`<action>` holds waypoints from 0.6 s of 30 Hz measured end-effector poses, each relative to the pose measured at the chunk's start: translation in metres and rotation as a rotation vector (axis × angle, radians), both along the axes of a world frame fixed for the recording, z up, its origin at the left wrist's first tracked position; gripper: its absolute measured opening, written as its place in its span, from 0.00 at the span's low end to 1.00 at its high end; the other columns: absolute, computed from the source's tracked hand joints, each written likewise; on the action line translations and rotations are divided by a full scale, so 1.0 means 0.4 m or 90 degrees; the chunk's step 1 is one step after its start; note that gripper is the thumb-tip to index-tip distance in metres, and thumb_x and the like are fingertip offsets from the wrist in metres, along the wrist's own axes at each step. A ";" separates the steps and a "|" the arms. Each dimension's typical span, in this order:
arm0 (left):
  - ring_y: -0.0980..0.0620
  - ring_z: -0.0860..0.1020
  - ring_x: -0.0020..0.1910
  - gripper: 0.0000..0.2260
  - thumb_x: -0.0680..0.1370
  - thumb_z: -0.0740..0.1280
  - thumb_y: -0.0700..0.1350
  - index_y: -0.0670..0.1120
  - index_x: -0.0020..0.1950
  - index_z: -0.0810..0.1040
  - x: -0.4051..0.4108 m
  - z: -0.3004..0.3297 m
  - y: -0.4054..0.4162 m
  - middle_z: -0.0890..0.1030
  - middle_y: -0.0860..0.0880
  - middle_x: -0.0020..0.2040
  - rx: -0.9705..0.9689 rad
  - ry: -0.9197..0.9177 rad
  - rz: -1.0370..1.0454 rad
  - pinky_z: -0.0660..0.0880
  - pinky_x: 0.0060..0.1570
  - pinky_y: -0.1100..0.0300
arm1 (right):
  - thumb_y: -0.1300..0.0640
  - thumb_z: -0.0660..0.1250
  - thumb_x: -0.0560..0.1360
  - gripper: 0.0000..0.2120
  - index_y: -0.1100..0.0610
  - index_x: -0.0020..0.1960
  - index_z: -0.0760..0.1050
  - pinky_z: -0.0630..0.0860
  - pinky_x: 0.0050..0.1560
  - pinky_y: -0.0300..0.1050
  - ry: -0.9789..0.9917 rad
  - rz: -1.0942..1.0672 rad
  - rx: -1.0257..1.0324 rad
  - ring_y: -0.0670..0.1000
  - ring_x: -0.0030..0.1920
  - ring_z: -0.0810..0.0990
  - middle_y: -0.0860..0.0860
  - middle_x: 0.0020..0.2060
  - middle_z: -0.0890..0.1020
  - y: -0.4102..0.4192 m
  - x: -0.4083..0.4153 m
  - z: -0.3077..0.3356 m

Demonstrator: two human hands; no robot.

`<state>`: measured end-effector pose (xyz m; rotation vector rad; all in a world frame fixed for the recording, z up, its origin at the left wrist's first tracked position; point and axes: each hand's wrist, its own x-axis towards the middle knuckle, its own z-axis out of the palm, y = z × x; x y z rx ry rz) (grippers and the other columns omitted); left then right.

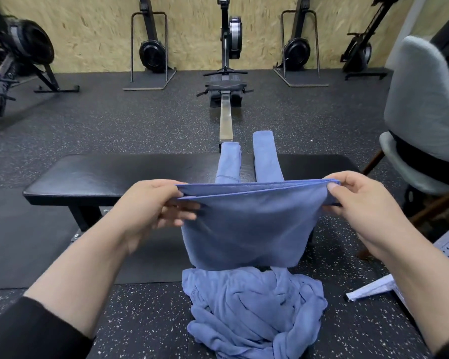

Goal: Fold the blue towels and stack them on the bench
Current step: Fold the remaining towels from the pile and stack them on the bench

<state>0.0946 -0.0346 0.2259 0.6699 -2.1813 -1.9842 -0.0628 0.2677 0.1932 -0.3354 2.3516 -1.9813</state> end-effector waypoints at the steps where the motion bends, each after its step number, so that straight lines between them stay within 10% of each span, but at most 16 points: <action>1: 0.44 0.86 0.46 0.16 0.79 0.58 0.33 0.44 0.55 0.85 0.005 0.003 -0.005 0.87 0.41 0.50 0.020 0.011 -0.024 0.79 0.47 0.53 | 0.64 0.62 0.83 0.12 0.55 0.47 0.82 0.81 0.51 0.51 0.002 -0.007 0.000 0.48 0.44 0.83 0.53 0.43 0.86 0.003 0.003 0.003; 4: 0.49 0.84 0.54 0.13 0.78 0.68 0.34 0.47 0.58 0.84 0.019 -0.006 -0.019 0.87 0.45 0.53 -0.124 0.013 -0.094 0.80 0.55 0.52 | 0.64 0.62 0.82 0.12 0.55 0.47 0.82 0.81 0.50 0.51 0.003 -0.022 -0.013 0.50 0.45 0.84 0.55 0.44 0.87 0.016 0.010 0.012; 12: 0.50 0.78 0.30 0.12 0.83 0.65 0.46 0.44 0.41 0.79 0.025 -0.029 -0.009 0.85 0.46 0.36 -0.237 0.032 -0.041 0.69 0.31 0.61 | 0.64 0.63 0.81 0.10 0.55 0.47 0.82 0.83 0.54 0.56 -0.004 -0.052 0.059 0.52 0.45 0.83 0.57 0.45 0.87 0.044 0.021 0.000; 18: 0.54 0.69 0.34 0.20 0.82 0.65 0.53 0.38 0.39 0.71 0.010 -0.046 -0.022 0.72 0.47 0.35 -0.429 0.077 0.012 0.70 0.41 0.53 | 0.63 0.62 0.80 0.11 0.54 0.47 0.82 0.84 0.52 0.58 -0.010 -0.039 0.142 0.51 0.44 0.82 0.54 0.44 0.86 0.052 0.021 -0.002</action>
